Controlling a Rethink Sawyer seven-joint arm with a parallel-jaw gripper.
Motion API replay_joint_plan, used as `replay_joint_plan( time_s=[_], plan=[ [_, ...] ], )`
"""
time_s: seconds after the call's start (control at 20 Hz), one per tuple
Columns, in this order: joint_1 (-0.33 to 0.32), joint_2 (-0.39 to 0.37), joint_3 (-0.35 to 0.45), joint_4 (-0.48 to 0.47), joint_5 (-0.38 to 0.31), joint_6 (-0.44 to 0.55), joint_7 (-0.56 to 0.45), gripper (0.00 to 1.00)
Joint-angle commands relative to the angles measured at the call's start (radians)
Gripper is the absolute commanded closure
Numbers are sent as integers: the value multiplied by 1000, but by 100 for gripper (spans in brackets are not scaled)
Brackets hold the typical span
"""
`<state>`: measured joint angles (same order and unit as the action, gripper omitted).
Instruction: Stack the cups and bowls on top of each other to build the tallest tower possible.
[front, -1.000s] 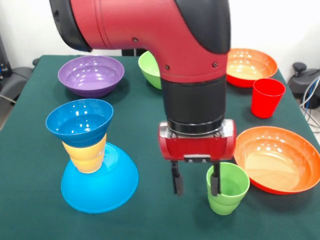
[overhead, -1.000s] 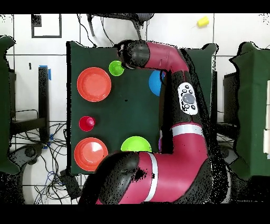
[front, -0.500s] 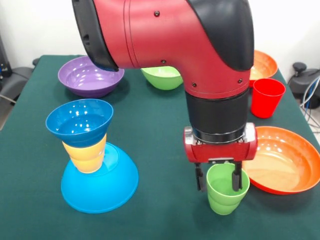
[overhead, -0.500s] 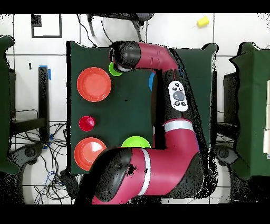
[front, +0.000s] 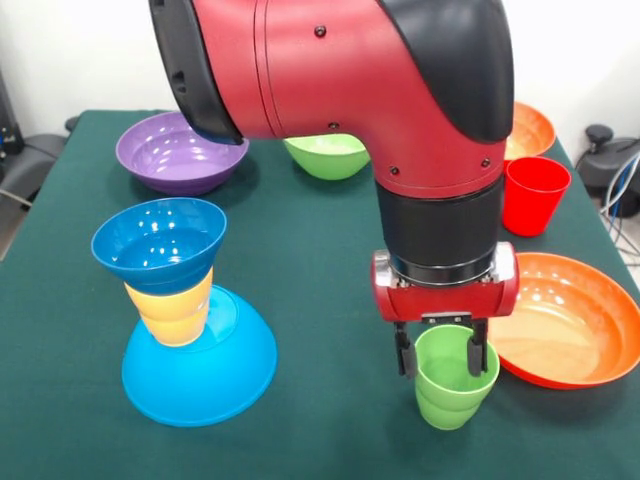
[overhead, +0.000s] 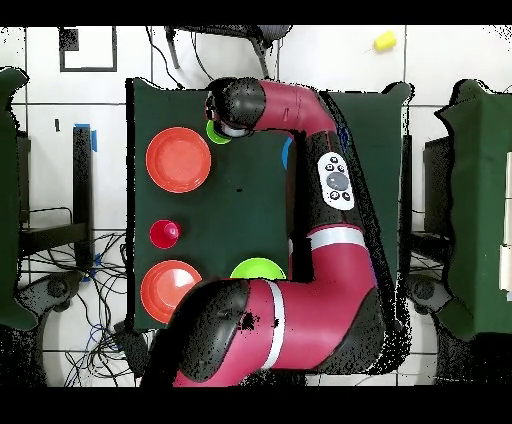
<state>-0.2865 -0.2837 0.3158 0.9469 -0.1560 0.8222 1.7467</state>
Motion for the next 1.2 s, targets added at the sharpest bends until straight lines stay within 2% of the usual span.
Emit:
replay_joint_plan(
  time_s=[0.05,0.35,0.5,0.75,0.95,1.2],
  plan=[
    [46,37,-21,-50,-79,143,-72,0],
    [71,110,-57,-166,-100,179,-44,0],
    [70,128,-52,-162,-87,159,-42,0],
    [84,142,-82,-182,-88,183,-34,0],
    [92,176,-95,-233,-87,248,-37,0],
    [98,186,-106,-233,-83,260,-35,0]
  ],
)
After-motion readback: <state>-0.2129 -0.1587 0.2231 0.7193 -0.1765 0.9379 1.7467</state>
